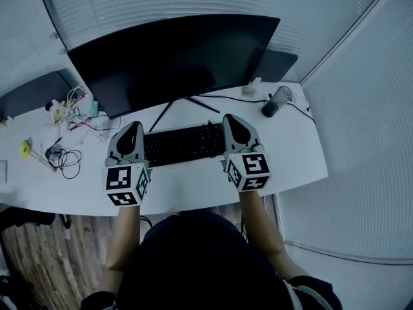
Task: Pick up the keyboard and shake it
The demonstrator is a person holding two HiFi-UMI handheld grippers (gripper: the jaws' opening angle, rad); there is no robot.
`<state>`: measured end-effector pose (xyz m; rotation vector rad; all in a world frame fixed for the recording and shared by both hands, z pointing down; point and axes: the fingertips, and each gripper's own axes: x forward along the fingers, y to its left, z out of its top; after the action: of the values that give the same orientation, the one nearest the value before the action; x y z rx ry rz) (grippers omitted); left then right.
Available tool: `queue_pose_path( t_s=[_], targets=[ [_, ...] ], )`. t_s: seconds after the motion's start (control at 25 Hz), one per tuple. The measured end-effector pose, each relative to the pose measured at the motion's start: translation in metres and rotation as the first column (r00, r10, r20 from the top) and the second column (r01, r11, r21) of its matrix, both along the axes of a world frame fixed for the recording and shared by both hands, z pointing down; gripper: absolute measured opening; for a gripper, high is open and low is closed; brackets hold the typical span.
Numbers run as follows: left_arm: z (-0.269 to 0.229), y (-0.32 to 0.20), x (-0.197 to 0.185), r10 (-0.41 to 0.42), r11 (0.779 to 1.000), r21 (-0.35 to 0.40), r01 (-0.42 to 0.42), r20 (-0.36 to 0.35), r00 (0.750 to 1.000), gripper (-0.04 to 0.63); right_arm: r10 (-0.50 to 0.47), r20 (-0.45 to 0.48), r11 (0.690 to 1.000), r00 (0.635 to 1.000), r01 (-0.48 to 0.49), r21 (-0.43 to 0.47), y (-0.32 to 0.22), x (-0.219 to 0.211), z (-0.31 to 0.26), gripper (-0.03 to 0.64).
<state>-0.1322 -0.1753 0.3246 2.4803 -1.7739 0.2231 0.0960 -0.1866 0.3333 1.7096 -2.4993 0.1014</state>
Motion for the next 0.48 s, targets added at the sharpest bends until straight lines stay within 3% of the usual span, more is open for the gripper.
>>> queue_pose_path(
  t_s=[0.2,0.48],
  targets=[
    [-0.076,0.013,0.012,0.025,0.987,0.157,-0.023,-0.012,1.000,0.023,0.031,0.012,0.976,0.999,-0.033,0.213,0.025,-0.007,-0.091,0.028],
    [-0.119,0.046,0.030,0.083,0.973,0.218,-0.075,-0.030,0.996,0.023,0.067,-0.008,0.954,0.998,-0.062,0.295,0.064,-0.005,-0.130,0.028]
  ],
)
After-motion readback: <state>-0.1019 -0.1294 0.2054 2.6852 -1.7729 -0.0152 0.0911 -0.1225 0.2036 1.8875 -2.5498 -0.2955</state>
